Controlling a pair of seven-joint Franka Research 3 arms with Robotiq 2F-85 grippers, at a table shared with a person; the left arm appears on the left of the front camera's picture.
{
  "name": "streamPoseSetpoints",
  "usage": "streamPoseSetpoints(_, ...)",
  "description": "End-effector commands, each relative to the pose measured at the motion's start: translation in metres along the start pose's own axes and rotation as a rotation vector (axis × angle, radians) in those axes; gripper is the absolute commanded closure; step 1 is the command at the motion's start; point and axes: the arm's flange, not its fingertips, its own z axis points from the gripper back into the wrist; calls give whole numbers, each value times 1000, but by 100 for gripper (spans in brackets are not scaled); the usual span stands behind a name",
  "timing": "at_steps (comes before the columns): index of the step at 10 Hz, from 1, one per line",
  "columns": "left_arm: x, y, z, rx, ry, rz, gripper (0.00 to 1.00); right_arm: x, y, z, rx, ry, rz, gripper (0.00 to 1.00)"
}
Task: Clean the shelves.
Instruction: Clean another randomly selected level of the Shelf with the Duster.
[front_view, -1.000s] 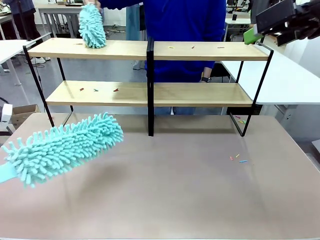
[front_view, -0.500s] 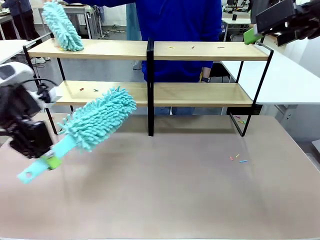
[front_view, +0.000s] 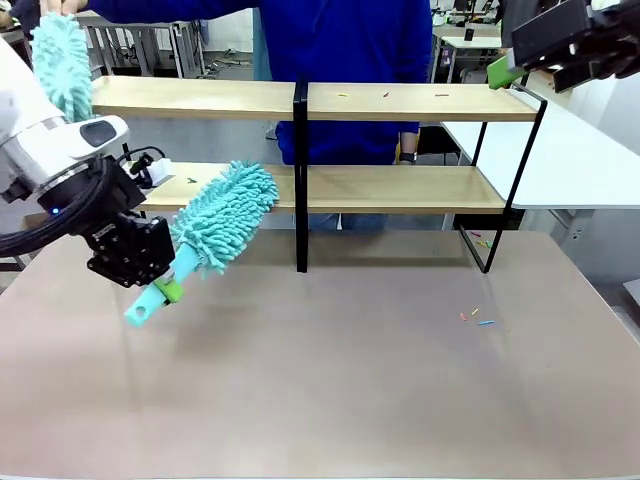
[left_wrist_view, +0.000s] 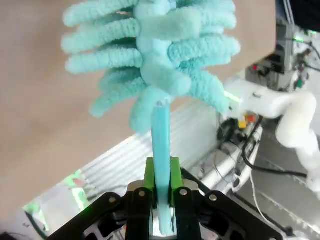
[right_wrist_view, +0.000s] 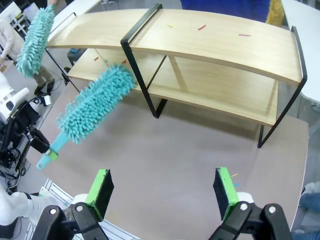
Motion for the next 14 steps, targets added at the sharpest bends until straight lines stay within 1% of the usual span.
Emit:
streamPoseSetpoints(1, -4, 3, 1, 40, -56, -2, 87, 1, -1, 0, 7, -1, -2, 0)
streamPoseSetpoints(3, -4, 3, 1, 40, -56, -2, 87, 1, -1, 0, 7, -1, -2, 0)
streamPoseSetpoints(4, 2, 2, 1, 6, -8, 0, 87, 1, -1, 0, 7, -1, -2, 0)
streamPoseSetpoints(5, 7, -6, 5, -8, -83, 28, 87, 1, -1, 0, 7, -1, -2, 0)
streamPoseSetpoints(6, 19, -17, 5, 6, -134, 22, 87, 1, -1, 0, 7, -1, -2, 0)
streamPoseSetpoints(7, 31, -24, 3, 44, -175, 57, 87, 1, -1, 0, 7, -1, -2, 0)
streamPoseSetpoints(8, 44, -29, -1, 58, -162, 47, 87, 1, -1, 0, 7, -1, -2, 0)
streamPoseSetpoints(10, 67, -25, -4, 72, -156, 75, 87, 1, -1, 0, 7, -1, -2, 0)
streamPoseSetpoints(12, 84, -23, -8, 112, -147, 111, 87, 1, -1, 0, 7, -1, -2, 0)
streamPoseSetpoints(13, 88, -22, -7, 114, -152, 124, 87, 1, -1, 0, 7, -1, -2, 0)
streamPoseSetpoints(14, 91, -19, -4, 117, -184, 176, 87, 1, -1, 0, 7, -1, -2, 0)
